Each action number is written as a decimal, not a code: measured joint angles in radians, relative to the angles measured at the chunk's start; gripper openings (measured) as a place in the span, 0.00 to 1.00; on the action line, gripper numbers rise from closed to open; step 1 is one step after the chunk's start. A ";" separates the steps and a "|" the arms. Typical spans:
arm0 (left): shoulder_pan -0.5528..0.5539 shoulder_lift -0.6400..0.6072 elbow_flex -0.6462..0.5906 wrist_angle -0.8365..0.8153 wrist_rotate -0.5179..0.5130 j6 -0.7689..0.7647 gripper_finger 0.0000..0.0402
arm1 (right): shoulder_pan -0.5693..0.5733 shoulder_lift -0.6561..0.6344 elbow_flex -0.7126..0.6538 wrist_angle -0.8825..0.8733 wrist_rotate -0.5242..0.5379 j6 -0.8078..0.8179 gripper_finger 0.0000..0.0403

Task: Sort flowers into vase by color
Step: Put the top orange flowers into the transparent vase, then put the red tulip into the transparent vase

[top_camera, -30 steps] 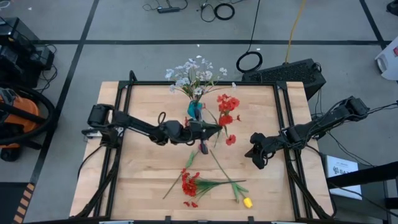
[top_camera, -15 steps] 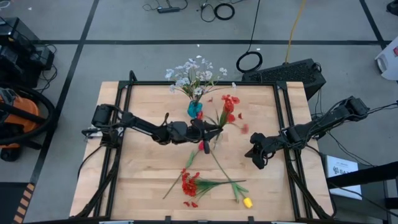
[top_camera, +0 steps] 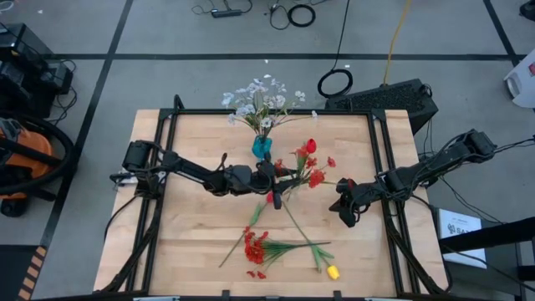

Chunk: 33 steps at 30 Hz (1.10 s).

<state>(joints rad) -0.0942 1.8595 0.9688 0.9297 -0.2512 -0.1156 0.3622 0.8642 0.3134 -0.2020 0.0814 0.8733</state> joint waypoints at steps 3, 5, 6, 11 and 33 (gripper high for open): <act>-0.006 -0.003 0.000 -0.002 0.000 0.020 0.32 | 0.000 0.000 0.000 0.000 0.000 0.000 0.00; -0.011 -0.015 0.000 -0.021 0.000 0.043 0.32 | 0.000 0.000 0.000 0.000 0.000 0.000 0.00; -0.013 -0.026 0.000 -0.040 -0.001 0.047 0.32 | 0.000 0.000 0.000 0.000 0.000 0.000 0.00; -0.013 -0.101 0.000 -0.214 -0.012 0.046 0.32 | 0.000 0.000 0.000 0.000 0.002 0.004 0.00; -0.070 -0.305 0.001 -1.003 -0.003 -0.267 0.32 | 0.000 0.001 0.001 0.003 0.103 0.187 0.00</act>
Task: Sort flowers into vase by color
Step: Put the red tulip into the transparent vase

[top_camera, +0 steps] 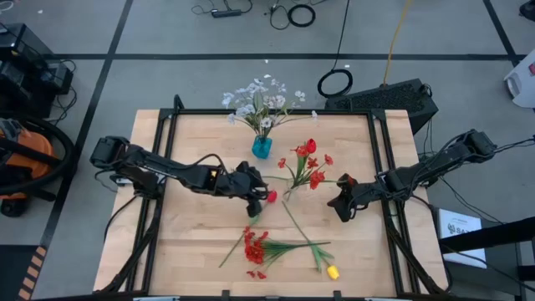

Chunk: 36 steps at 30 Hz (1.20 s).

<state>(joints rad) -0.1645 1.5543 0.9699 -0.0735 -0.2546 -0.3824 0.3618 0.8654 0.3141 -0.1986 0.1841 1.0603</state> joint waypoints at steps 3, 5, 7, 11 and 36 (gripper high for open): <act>-0.018 -0.018 0.000 -0.113 0.000 -0.057 0.30 | 0.000 0.000 0.000 0.000 0.017 0.048 0.00; -0.031 -0.024 0.000 -0.196 0.000 -0.081 0.25 | 0.000 0.000 0.000 -0.001 0.042 0.085 0.00; -0.044 -0.035 0.000 -0.286 -0.003 -0.085 0.17 | 0.000 0.000 0.001 -0.004 0.051 0.122 0.00; -0.060 -0.066 -0.027 -0.398 -0.069 -0.129 0.02 | 0.000 0.000 0.033 -0.039 0.052 0.190 0.00; 0.015 -0.520 -0.426 -0.248 -0.029 -0.158 0.00 | 0.138 0.452 0.706 -0.844 -0.008 0.597 0.00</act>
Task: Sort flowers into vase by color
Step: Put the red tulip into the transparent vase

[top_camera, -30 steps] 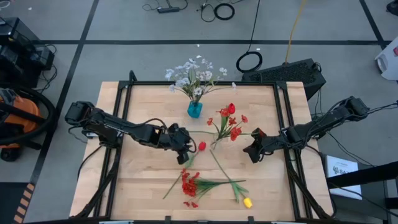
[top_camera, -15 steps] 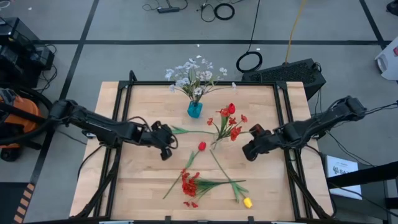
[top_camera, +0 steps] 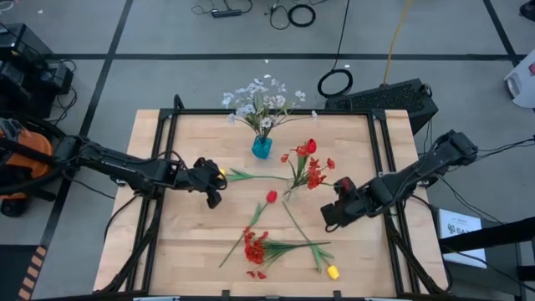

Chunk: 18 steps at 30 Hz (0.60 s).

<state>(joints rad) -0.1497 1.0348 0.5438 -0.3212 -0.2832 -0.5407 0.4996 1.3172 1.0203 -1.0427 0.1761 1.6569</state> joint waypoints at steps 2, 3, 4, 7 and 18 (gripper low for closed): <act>0.000 0.002 0.000 0.001 0.000 0.000 0.00 | 0.030 0.015 0.000 0.001 0.000 0.073 0.00; 0.000 0.004 0.000 0.000 0.000 -0.001 0.00 | 0.045 0.022 0.000 0.003 0.000 0.107 0.00; 0.000 0.004 0.000 -0.001 0.000 -0.002 0.01 | 0.060 0.029 0.000 0.004 0.000 0.139 0.00; 0.000 0.004 0.000 0.001 0.000 -0.002 0.03 | 0.099 0.045 0.000 0.004 0.000 0.238 0.00; 0.015 0.004 0.000 0.053 -0.020 -0.125 0.18 | 0.186 0.075 0.000 0.004 0.005 0.424 0.00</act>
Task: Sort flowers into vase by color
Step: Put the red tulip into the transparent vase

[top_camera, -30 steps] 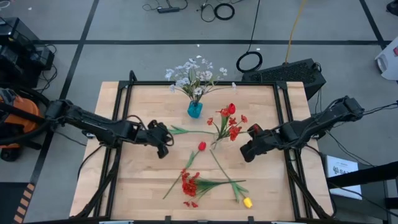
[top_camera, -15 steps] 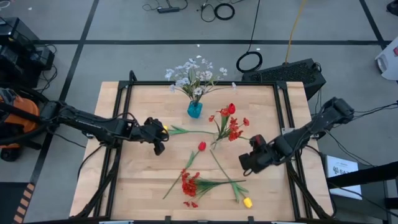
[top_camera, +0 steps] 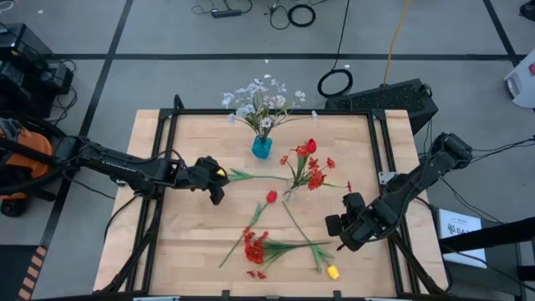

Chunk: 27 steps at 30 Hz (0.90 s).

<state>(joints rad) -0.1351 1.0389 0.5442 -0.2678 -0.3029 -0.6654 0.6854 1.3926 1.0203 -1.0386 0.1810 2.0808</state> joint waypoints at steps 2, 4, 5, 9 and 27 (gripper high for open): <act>0.008 0.000 0.000 0.008 -0.005 -0.010 0.23 | 0.003 0.000 0.000 -0.001 0.001 0.001 0.00; 0.017 0.000 0.000 0.017 -0.006 -0.010 0.28 | 0.004 0.000 0.000 -0.002 0.002 -0.002 0.00; 0.020 0.000 0.000 0.029 -0.006 -0.010 0.30 | 0.004 0.000 0.000 -0.002 0.002 -0.007 0.00; 0.024 0.000 0.000 0.101 -0.008 -0.002 0.33 | 0.004 0.000 0.000 -0.011 0.003 -0.032 0.00; -0.077 0.407 0.436 -0.133 -0.022 0.043 0.33 | 0.008 0.000 0.000 -0.081 0.006 -0.250 0.00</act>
<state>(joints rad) -0.2119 1.4464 0.9806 -0.4004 -0.3245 -0.6223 0.6933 1.3926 1.0203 -1.1191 0.1867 1.8304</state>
